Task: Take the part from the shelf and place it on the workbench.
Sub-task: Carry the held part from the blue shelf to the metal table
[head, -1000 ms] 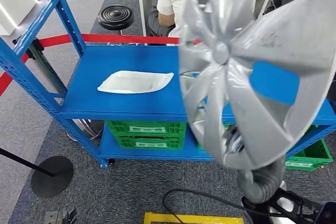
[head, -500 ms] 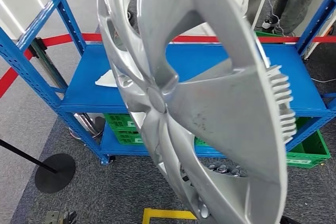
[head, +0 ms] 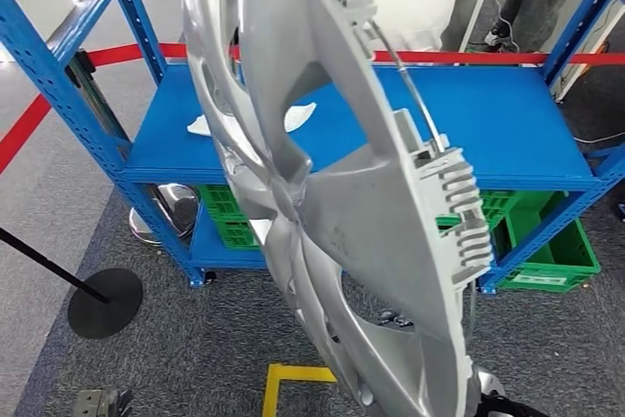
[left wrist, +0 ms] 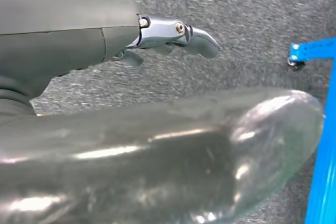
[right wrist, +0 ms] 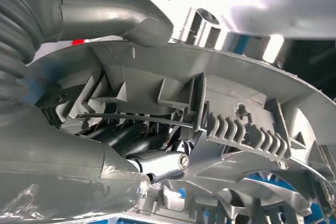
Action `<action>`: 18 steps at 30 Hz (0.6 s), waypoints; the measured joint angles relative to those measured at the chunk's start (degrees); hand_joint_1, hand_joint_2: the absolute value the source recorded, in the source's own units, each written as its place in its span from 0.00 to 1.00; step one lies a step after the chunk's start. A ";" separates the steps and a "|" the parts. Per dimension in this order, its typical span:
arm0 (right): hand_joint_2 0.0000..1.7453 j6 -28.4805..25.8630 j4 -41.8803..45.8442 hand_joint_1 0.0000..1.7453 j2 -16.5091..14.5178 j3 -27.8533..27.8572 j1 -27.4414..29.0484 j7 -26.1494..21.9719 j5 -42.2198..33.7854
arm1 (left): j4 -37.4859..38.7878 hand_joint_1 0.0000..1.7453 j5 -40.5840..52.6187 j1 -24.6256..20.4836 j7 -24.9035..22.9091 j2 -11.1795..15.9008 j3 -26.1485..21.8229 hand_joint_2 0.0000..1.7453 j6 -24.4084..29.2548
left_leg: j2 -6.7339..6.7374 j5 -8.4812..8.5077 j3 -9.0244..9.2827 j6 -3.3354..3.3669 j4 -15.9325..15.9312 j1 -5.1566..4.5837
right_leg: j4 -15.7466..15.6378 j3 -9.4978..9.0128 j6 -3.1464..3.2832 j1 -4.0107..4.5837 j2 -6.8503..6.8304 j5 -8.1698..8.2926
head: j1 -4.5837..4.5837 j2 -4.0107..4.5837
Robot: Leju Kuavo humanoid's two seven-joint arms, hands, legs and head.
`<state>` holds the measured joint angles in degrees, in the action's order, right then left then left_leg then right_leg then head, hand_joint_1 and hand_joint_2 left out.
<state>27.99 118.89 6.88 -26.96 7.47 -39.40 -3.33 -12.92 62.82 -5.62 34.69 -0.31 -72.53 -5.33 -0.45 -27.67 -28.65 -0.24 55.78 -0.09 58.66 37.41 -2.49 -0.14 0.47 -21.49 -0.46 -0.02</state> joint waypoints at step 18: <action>1.00 -5.46 -0.49 1.00 7.80 0.48 -3.48 -0.28 3.26 | 0.08 0.00 2.33 0.61 -31.51 -2.60 -0.97 0.00 8.00 | 0.12 -0.21 -10.20 -1.93 7.16 0.19 | -1.62 -6.94 2.00 -0.21 -0.13 -4.73 | -0.16 0.02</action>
<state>22.53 118.40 14.68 -26.48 3.98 -39.68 -0.08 -12.84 65.15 -5.01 3.18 -2.90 -73.50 2.67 -0.33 -27.88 -38.85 -2.17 62.93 0.10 57.04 30.46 -0.49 -0.35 0.34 -26.22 -0.62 -0.01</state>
